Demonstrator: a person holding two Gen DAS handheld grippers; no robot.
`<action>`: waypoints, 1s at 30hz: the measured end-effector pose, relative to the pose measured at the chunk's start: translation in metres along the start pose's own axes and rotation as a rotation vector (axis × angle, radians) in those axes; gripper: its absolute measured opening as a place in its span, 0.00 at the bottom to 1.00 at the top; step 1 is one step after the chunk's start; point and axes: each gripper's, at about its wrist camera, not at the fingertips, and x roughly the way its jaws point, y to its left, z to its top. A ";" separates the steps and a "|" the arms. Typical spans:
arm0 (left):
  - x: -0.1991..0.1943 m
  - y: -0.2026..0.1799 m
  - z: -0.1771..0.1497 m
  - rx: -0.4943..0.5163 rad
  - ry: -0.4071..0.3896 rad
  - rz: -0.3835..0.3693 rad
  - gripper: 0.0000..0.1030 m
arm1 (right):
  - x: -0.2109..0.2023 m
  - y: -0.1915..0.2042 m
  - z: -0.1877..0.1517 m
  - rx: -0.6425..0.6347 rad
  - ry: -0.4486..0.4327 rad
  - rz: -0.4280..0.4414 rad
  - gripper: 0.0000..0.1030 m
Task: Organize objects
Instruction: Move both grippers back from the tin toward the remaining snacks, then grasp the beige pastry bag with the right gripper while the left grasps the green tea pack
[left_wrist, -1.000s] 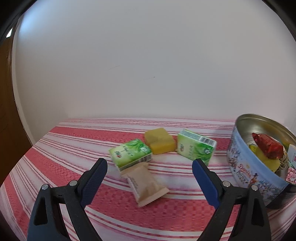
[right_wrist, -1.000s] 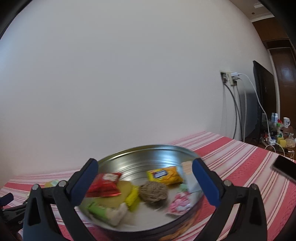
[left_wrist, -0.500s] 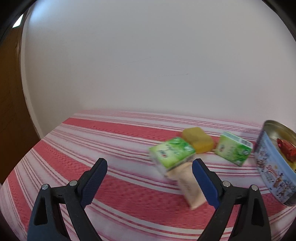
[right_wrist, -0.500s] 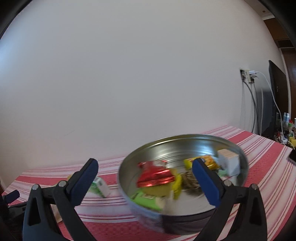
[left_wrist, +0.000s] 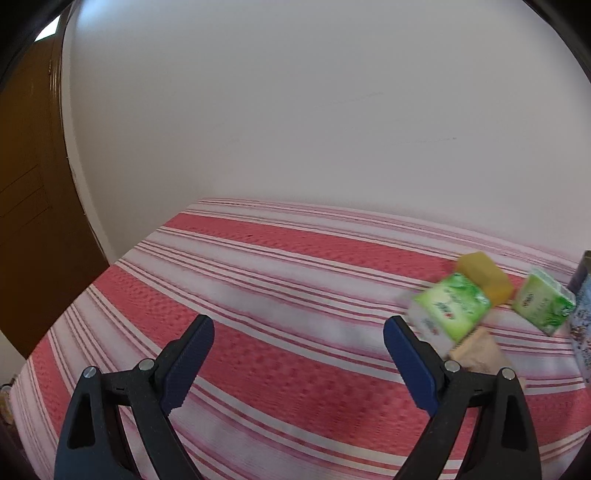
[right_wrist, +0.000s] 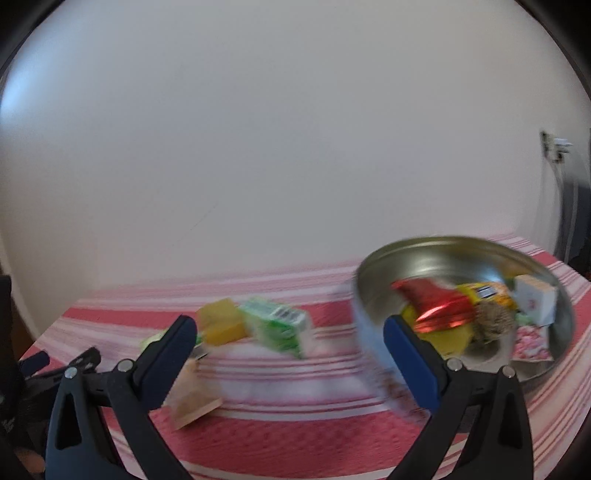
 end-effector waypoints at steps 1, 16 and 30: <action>0.002 0.004 0.001 0.002 0.003 0.008 0.92 | 0.005 0.008 -0.003 -0.013 0.034 0.022 0.98; 0.037 0.042 0.007 -0.042 0.124 0.039 0.92 | 0.072 0.074 -0.025 -0.171 0.414 0.178 0.73; 0.027 0.015 0.008 0.098 0.077 -0.088 0.92 | 0.088 0.092 -0.041 -0.294 0.516 0.190 0.35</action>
